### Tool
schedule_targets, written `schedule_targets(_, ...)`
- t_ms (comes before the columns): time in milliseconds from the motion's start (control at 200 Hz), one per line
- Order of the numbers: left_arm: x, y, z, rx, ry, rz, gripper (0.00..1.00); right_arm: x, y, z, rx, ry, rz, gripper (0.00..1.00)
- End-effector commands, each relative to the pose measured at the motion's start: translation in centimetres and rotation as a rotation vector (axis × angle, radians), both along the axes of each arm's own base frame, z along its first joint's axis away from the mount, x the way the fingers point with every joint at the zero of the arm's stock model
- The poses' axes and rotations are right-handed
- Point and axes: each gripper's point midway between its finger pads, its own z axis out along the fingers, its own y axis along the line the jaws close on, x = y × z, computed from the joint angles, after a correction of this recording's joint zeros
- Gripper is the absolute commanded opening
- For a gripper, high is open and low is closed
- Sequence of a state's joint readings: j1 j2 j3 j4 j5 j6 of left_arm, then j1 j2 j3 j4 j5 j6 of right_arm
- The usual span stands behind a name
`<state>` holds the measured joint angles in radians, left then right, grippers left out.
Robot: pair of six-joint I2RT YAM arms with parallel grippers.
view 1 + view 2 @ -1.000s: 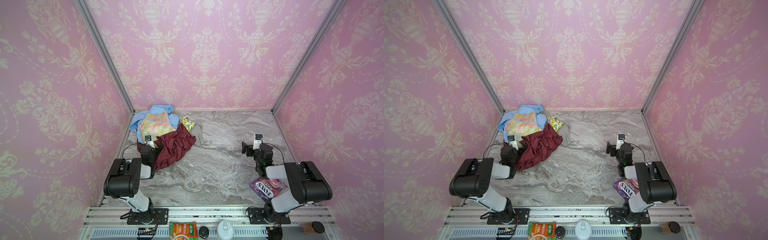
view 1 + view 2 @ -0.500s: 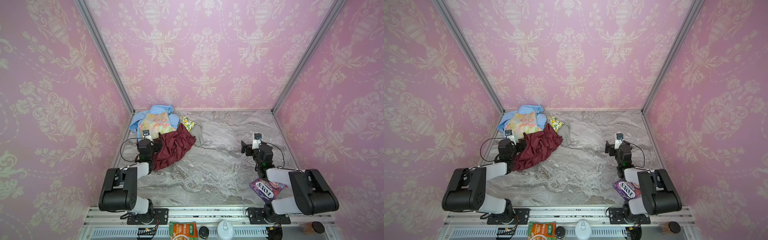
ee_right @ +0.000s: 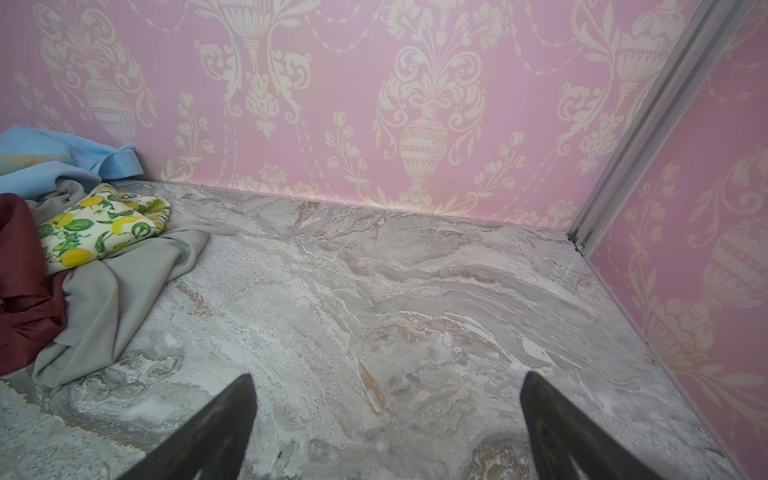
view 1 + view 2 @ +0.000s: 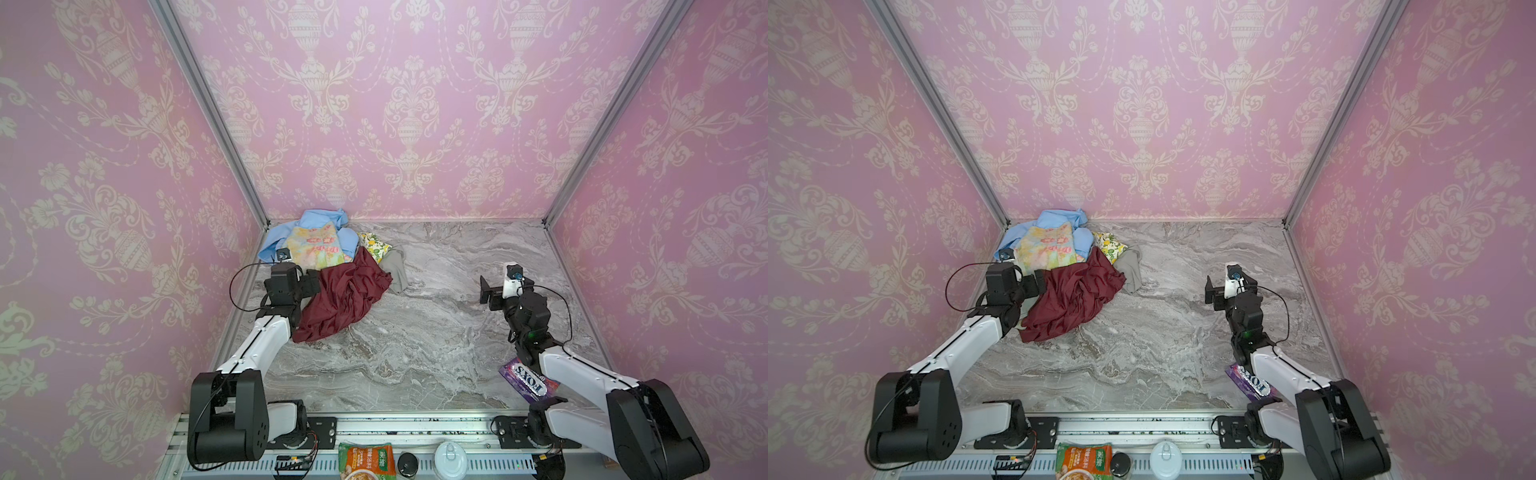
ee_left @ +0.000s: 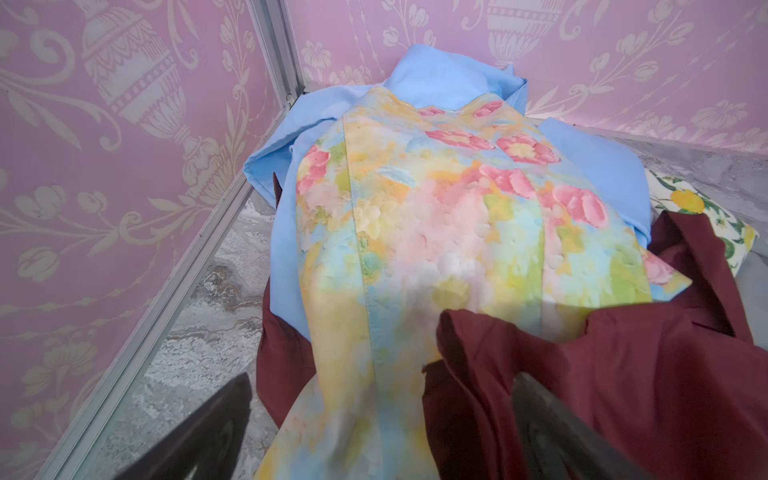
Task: Pick out a specific cloth from the pile
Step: 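Reach both grippers toward the cloth pile, right gripper toward the grey cloth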
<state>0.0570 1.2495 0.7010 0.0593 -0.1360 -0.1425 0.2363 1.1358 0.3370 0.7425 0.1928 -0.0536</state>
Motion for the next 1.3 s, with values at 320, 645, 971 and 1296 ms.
schedule_targets(320,-2.8,-1.6,2.7,-0.117,0.18,-0.027,0.99,-0.8,5.5,1.8,-0.041,0.044,0.109,1.0)
schedule_targets(645,-3.2,-2.1,3.8,-0.155,0.268,-0.025,0.99,-0.9,11.8,2.9,0.015,0.199,0.277,1.0)
schedule_targets(971,-2.2,-3.5,5.3,-0.177,0.316,-0.072,0.99,-1.3,16.2,3.6,0.092,0.333,0.362,0.97)
schedule_targets(1296,-2.3,-6.3,5.8,-0.063,0.356,-0.166,0.98,0.9,20.1,2.8,0.279,0.422,0.351,0.9)
